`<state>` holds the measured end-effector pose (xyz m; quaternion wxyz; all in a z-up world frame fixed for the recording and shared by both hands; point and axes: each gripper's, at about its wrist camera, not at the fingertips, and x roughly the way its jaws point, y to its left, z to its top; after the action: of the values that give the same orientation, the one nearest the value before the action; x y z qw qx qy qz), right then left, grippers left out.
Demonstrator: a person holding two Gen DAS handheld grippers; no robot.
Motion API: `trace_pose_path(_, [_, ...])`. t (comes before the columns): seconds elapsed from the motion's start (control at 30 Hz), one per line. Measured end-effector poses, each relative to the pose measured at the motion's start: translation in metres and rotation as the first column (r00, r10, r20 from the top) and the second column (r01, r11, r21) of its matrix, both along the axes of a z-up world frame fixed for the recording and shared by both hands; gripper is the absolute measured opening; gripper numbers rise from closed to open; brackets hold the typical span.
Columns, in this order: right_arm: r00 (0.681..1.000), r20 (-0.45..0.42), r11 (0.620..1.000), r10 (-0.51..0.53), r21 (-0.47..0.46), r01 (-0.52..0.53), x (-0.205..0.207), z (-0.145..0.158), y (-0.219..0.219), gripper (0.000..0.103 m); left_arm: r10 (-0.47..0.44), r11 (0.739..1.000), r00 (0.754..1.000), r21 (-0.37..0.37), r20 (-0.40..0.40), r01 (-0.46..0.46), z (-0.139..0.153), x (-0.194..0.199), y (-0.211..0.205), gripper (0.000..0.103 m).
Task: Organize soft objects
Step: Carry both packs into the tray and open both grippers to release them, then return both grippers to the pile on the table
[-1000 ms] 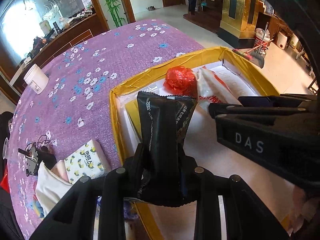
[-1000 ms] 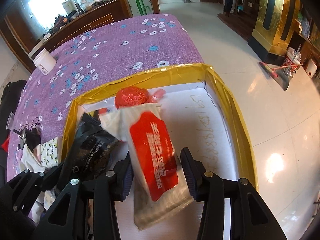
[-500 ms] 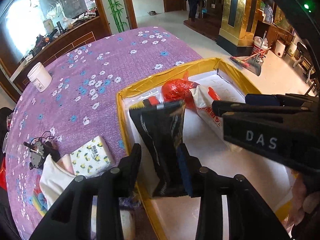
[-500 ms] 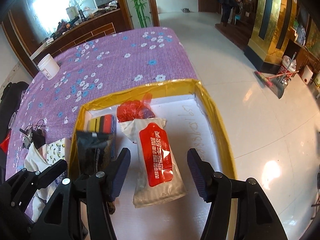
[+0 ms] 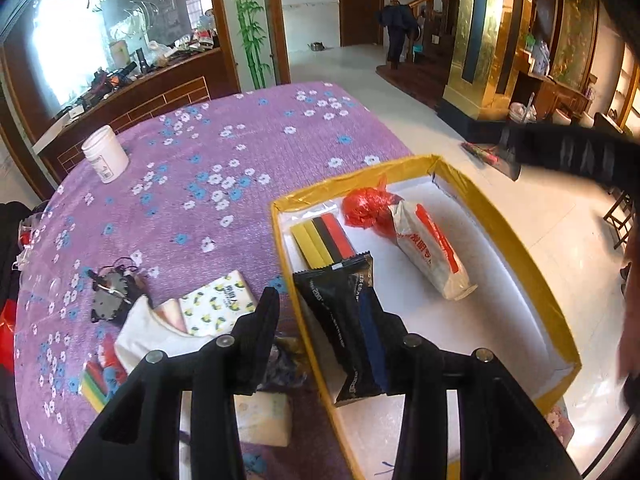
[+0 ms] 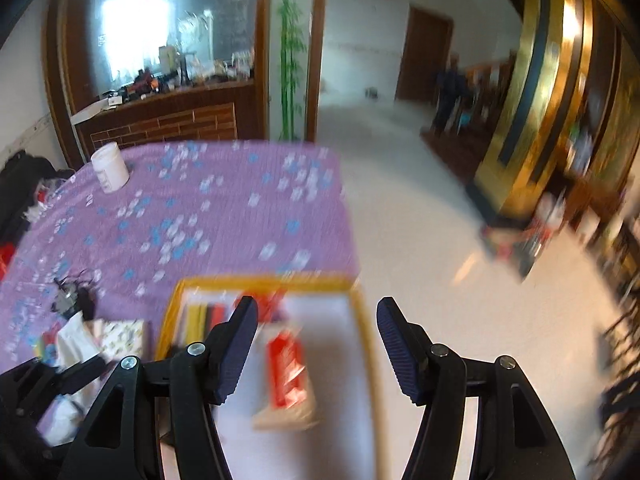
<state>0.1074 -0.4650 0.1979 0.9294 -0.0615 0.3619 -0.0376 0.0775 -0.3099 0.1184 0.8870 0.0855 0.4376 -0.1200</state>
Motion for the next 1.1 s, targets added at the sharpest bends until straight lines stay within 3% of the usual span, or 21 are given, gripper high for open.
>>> trace_pose_path(0.1, [0.991, 0.131, 0.991, 0.023, -0.137, -0.005, -0.005, 0.042, -0.009, 0.066, 0.007, 1.0, 1.0, -0.013, 0.022, -0.007, 0.012, -0.007, 0.006, 0.04])
trace_pose_path(0.2, [0.963, 0.27, 0.978, 0.022, -0.206, 0.035, -0.02, 0.083, -0.033, 0.066, 0.013, 1.0, 0.999, -0.019, 0.05, -0.012, 0.027, -0.018, 0.015, 0.04])
trace_pose_path(0.33, [0.921, 0.388, 0.985, -0.041, -0.14, 0.103, -0.048, 0.123, -0.071, 0.072, 0.052, 0.998, 0.994, -0.038, 0.098, -0.048, 0.05, -0.035, 0.043, 0.042])
trace_pose_path(0.4, [0.917, 0.396, 0.997, -0.032, -0.058, 0.06, -0.064, 0.129, -0.081, 0.075, 0.081, 0.996, 0.99, -0.048, 0.117, -0.076, 0.059, -0.042, 0.06, 0.045])
trace_pose_path(0.47, [0.933, 0.357, 0.997, 0.037, 0.046, -0.057, -0.079, 0.119, -0.071, 0.075, 0.122, 0.992, 0.984, -0.047, 0.131, -0.117, 0.066, -0.048, 0.082, 0.046])
trace_pose_path(0.57, [0.946, 0.267, 0.958, 0.183, 0.166, -0.233, -0.089, 0.09, -0.037, 0.075, 0.187, 0.982, 0.974, -0.044, 0.127, -0.183, 0.069, -0.058, 0.117, 0.047])
trace_pose_path(0.67, [0.93, 0.161, 0.873, 0.331, 0.322, -0.366, -0.093, 0.049, 0.008, 0.075, 0.24, 0.971, 0.965, -0.031, 0.107, -0.238, 0.065, -0.064, 0.148, 0.047])
trace_pose_path(0.73, [0.898, 0.102, 0.792, 0.428, 0.436, -0.427, -0.095, 0.022, 0.043, 0.075, 0.281, 0.96, 0.956, -0.017, 0.084, -0.281, 0.058, -0.068, 0.171, 0.047])
trace_pose_path(0.8, [0.872, 0.053, 0.743, 0.486, 0.5, -0.445, -0.096, -0.002, 0.071, 0.075, 0.325, 0.946, 0.944, -0.006, 0.063, -0.325, 0.051, -0.071, 0.192, 0.047])
trace_pose_path(0.97, [0.818, -0.103, 0.731, 0.566, 0.522, -0.44, -0.093, -0.055, 0.128, 0.075, 0.376, 0.926, 0.926, -0.009, -0.045, -0.377, 0.024, -0.075, 0.23, 0.047])
trace_pose_path(1.1, [0.783, -0.189, 0.748, 0.593, 0.488, -0.449, -0.1, -0.079, 0.149, 0.075, 0.287, 0.956, 0.94, -0.013, -0.182, -0.294, -0.012, -0.076, 0.228, 0.049])
